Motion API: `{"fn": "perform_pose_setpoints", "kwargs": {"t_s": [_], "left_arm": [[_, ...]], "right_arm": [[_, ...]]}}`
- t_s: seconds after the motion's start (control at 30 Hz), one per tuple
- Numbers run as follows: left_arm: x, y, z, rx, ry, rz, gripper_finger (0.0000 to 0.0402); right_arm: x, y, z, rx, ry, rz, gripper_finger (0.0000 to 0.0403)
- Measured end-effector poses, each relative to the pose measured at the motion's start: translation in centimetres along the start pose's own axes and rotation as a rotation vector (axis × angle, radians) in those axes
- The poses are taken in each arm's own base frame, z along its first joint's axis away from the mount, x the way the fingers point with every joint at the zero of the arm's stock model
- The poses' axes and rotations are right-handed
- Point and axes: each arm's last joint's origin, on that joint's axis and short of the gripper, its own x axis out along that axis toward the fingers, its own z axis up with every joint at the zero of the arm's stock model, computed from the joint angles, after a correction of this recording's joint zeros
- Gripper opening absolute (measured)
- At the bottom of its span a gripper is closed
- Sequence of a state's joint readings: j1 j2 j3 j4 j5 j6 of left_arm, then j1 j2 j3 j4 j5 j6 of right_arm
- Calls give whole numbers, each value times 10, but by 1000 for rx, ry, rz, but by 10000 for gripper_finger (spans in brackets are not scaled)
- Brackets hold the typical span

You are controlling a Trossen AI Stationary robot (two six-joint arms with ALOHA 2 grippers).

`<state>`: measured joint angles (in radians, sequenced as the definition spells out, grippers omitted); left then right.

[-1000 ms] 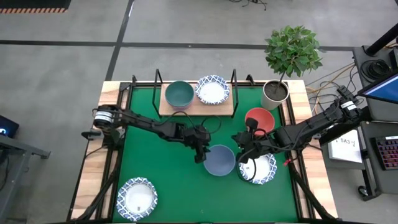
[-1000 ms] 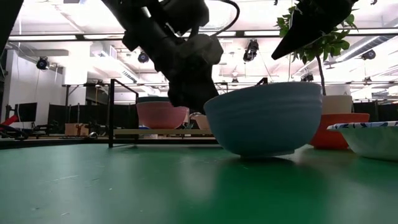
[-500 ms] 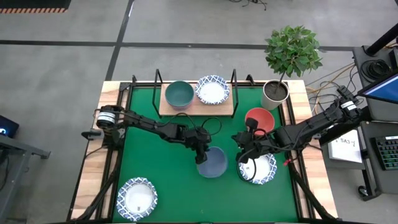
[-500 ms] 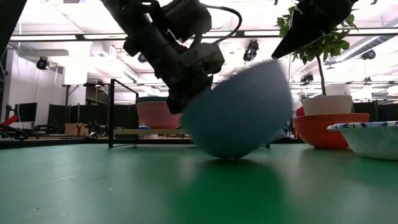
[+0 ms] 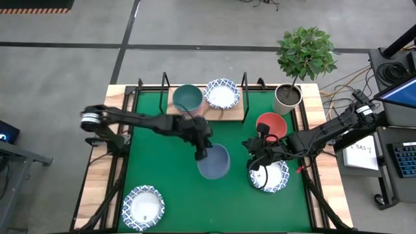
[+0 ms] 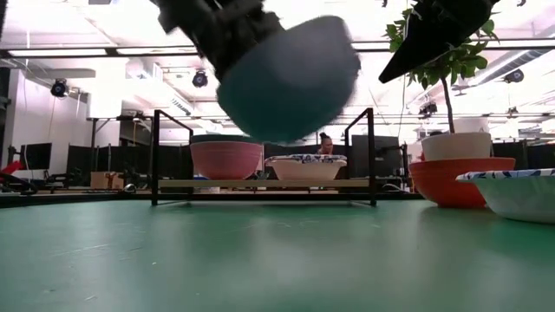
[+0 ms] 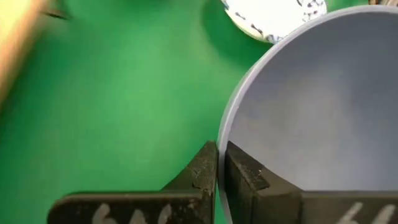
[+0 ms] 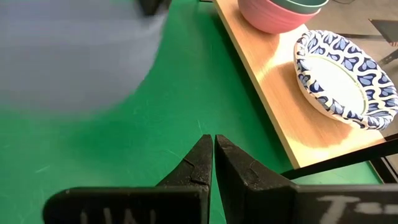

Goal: Place and stack bowls onto a shelf
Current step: Stack the blue bowl on top of the green bowl on the shelf

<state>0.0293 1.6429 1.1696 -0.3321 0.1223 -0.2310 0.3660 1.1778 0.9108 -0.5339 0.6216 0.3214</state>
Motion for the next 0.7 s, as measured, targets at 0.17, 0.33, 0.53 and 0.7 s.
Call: {"fn": "perform_pose_setpoints", "kwargs": {"t_s": [0.17, 0.33, 0.53, 0.7], "left_arm": [[-70, 25, 21, -14, -4, 86, 1], [-131, 62, 37, -50, 13, 313, 1], [-175, 112, 47, -90, 9, 465, 0], [-193, 154, 41, -172, 29, 556, 0]], "right_arm": [[0, 0, 0, 0, -1, 0, 9], [0, 0, 0, 3, -4, 1, 9], [0, 0, 1, 5, -6, 2, 9], [0, 0, 1, 5, -6, 2, 9]]}}
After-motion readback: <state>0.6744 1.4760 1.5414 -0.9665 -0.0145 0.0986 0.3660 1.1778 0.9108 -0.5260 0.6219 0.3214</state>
